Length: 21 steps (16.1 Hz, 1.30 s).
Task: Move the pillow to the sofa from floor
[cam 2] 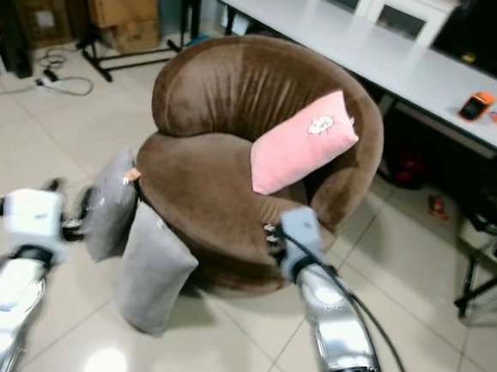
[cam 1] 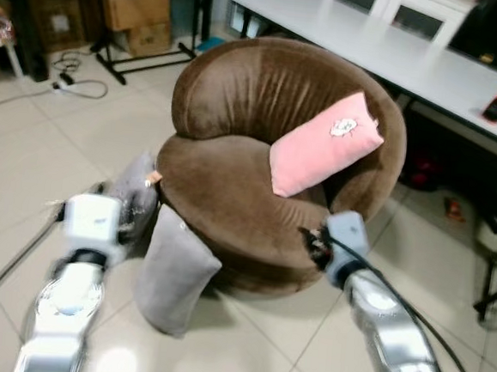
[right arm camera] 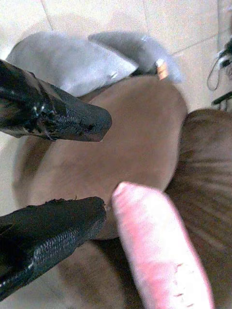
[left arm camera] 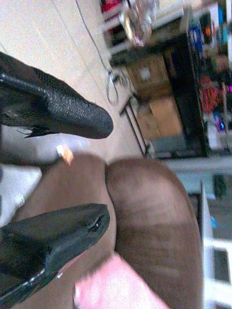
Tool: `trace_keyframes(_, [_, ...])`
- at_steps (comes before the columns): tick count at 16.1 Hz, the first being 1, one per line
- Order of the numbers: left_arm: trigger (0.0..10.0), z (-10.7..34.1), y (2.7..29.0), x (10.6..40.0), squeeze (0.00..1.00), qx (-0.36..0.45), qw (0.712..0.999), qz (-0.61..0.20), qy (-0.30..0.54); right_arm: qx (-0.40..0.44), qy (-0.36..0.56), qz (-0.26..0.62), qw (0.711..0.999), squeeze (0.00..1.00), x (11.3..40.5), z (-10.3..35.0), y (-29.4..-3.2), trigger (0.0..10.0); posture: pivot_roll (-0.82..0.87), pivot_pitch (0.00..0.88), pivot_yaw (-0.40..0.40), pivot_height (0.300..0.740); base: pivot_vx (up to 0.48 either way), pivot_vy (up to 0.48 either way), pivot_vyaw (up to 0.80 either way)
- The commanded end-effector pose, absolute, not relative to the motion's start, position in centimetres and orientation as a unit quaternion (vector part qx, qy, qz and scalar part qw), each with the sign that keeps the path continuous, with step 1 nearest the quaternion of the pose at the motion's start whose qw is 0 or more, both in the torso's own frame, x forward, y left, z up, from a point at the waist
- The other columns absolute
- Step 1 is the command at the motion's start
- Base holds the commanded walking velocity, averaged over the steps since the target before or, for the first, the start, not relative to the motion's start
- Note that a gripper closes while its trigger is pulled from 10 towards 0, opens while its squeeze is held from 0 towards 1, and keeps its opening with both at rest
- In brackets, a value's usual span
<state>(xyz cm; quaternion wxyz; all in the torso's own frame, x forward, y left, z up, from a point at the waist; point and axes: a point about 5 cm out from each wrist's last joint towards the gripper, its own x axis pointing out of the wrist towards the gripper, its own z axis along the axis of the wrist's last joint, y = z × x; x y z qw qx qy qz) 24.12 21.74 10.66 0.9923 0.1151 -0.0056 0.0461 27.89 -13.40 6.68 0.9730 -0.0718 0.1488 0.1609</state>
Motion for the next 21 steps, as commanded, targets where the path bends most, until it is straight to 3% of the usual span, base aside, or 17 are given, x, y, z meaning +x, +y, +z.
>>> trace_keyframes(1, [10.0,10.8,20.9,24.3,0.0,0.111,0.993,0.034,-0.011,-0.08,0.147,0.147,0.975,0.0,28.1,6.9,-14.6,10.0,0.03,0.0,-0.091,0.74,0.0,0.431,0.0])
trace_keyframes(8, [10.0,10.7,20.9,24.2,0.0,0.111,0.993,0.034,-0.009,-0.078,0.143,0.145,0.976,0.0,28.5,7.4,-14.4,10.0,0.03,0.0,-0.089,0.74,0.0,0.432,0.0])
trace_keyframes(13, [10.0,11.2,20.7,24.4,0.0,0.082,0.995,0.044,-0.031,-0.089,0.137,0.146,0.976,0.0,28.2,7.9,-14.9,10.0,0.03,0.0,-0.094,0.74,0.0,0.0,0.11])
trace_keyframes(21, [10.0,11.2,20.9,24.3,0.0,0.083,0.995,0.041,-0.028,-0.047,0.135,0.094,0.985,0.0,28.1,7.6,-15.9,10.0,0.03,0.0,-0.093,0.74,0.386,0.0,0.16])
